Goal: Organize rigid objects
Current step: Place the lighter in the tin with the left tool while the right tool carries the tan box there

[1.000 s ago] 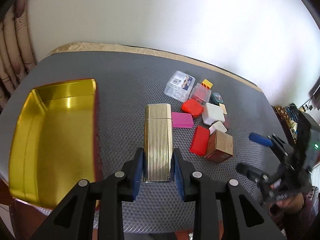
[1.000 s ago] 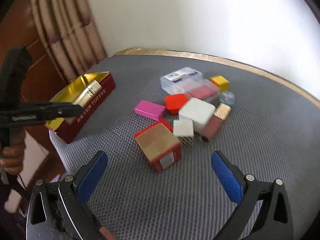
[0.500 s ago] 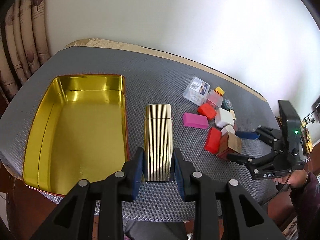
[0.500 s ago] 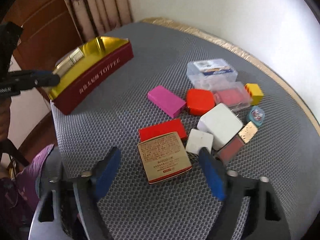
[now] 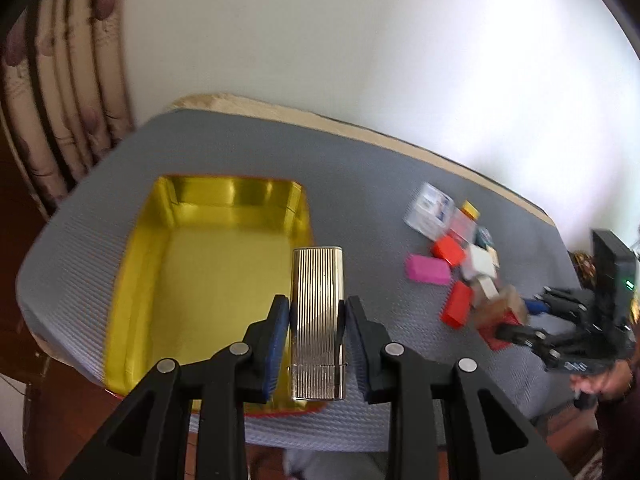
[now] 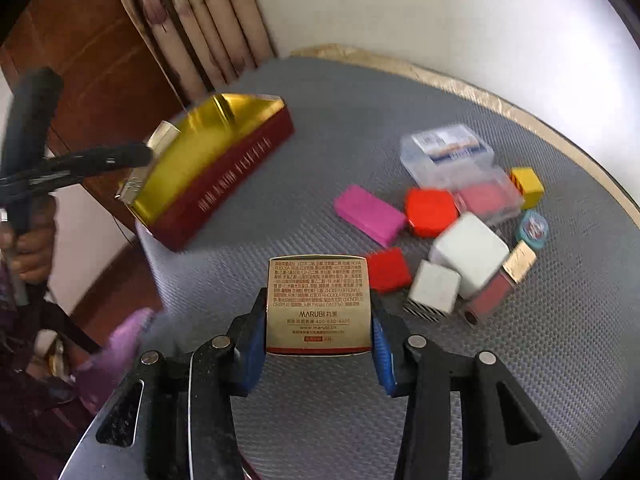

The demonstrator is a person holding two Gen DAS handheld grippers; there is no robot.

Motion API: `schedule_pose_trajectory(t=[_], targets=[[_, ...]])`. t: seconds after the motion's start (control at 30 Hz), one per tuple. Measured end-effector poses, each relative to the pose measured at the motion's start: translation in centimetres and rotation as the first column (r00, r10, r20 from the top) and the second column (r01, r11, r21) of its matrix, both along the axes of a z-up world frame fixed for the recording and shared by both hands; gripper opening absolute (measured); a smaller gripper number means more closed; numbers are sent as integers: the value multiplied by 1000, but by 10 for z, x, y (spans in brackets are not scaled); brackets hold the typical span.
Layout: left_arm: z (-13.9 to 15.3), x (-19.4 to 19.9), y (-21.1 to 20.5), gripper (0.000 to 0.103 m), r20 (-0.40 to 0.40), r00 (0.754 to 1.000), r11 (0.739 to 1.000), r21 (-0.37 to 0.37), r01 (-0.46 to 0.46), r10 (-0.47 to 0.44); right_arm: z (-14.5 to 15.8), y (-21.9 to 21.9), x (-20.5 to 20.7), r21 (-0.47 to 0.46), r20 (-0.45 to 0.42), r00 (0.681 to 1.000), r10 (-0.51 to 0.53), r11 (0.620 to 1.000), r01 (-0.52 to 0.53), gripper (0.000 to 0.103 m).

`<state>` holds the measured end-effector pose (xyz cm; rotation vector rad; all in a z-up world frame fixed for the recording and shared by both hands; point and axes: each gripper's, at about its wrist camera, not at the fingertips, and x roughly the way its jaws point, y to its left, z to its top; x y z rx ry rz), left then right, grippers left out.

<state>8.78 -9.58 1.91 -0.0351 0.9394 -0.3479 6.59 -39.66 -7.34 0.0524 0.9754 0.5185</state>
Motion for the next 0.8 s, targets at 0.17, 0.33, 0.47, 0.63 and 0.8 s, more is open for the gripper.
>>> schedule_pose_trajectory(t=[0.17, 0.33, 0.47, 0.63, 0.8], targets=[[11, 23, 25, 29, 44, 997, 998, 34, -61, 60, 26, 25, 8, 67, 57, 998, 10, 998, -14, 41], [2, 44, 36, 29, 63, 992, 987, 116, -113, 106, 50, 62, 31, 120, 100, 994, 52, 991, -64, 41], [-4, 43, 48, 29, 75, 983, 975, 135, -178, 169, 64, 108, 49, 120, 126, 987, 99, 986, -115, 41], [-2, 20, 70, 32, 48, 969, 968, 59, -243, 241, 65, 155, 79, 125, 124, 982, 141, 980, -157, 41], [-10, -4, 81, 35, 34, 965, 964, 50, -260, 258, 52, 201, 118, 88, 98, 982, 161, 982, -169, 41]])
